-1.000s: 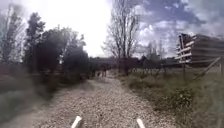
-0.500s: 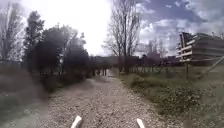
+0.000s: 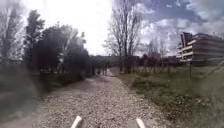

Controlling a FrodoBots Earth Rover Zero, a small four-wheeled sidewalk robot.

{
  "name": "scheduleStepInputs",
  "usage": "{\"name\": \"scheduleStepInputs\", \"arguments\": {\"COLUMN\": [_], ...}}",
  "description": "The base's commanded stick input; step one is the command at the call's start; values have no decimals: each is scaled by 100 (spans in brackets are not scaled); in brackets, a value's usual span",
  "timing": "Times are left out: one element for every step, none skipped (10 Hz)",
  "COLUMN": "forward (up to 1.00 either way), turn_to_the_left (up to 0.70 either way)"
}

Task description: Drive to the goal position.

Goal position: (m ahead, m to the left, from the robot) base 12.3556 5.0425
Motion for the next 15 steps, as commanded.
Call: {"name": "scheduleStepInputs", "arguments": {"forward": [30, 30, 30, 30, 30, 30, 30, 30, 30, 30, 30, 30, 30, 30, 30], "turn_to_the_left": [0, 0, 0, 0, 0, 0, 0, 0, 0, 0, 0, 0, 0, 0, 0]}}
